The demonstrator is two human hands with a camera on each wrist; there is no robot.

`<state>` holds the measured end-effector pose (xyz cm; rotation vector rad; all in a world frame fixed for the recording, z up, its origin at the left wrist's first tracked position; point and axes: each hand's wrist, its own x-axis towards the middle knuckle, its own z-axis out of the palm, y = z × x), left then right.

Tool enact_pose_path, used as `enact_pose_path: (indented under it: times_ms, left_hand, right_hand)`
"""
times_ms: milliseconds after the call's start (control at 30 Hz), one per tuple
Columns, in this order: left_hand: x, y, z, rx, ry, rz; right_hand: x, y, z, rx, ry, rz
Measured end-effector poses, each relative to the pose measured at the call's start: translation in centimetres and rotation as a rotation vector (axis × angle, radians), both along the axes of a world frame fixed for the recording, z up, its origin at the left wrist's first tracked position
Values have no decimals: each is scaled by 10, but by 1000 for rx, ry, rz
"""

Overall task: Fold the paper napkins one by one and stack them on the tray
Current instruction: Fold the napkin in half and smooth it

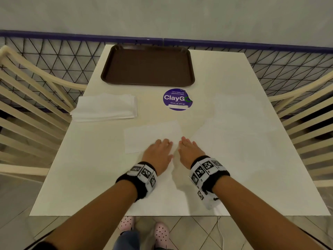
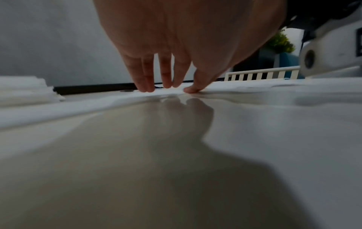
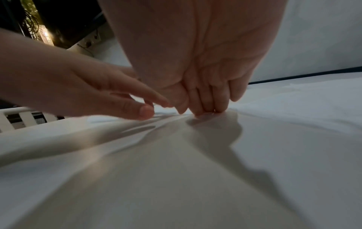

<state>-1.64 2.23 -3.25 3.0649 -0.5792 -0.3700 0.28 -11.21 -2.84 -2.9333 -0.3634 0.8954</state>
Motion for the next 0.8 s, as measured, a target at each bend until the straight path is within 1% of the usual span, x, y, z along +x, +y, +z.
enact_pose_path:
  times_ms: [33, 133, 267, 433, 533, 633, 733, 800]
  left_hand:
    - [-5, -5, -3, 2, 16, -13]
    - [-12, -1, -8, 0, 10, 43]
    - [-18, 31, -3, 51, -16, 96]
    - [-27, 78, 3, 120, 23, 196]
    - [-22, 86, 9, 167, 48, 171]
    - [-9, 83, 16, 115, 72, 164]
    - [8, 80, 17, 25, 150, 188]
    - [17, 75, 16, 54, 189, 167]
  right_hand:
    - [1, 0, 1, -7, 3, 7]
    - [3, 0, 5, -38, 1, 39]
    - [7, 1, 4, -100, -31, 77]
    - [17, 12, 18, -194, -68, 120]
    - [24, 22, 29, -190, -95, 136]
    - [27, 33, 31, -233, -109, 208]
    - [29, 41, 27, -241, -110, 233]
    - [30, 44, 25, -249, -130, 249]
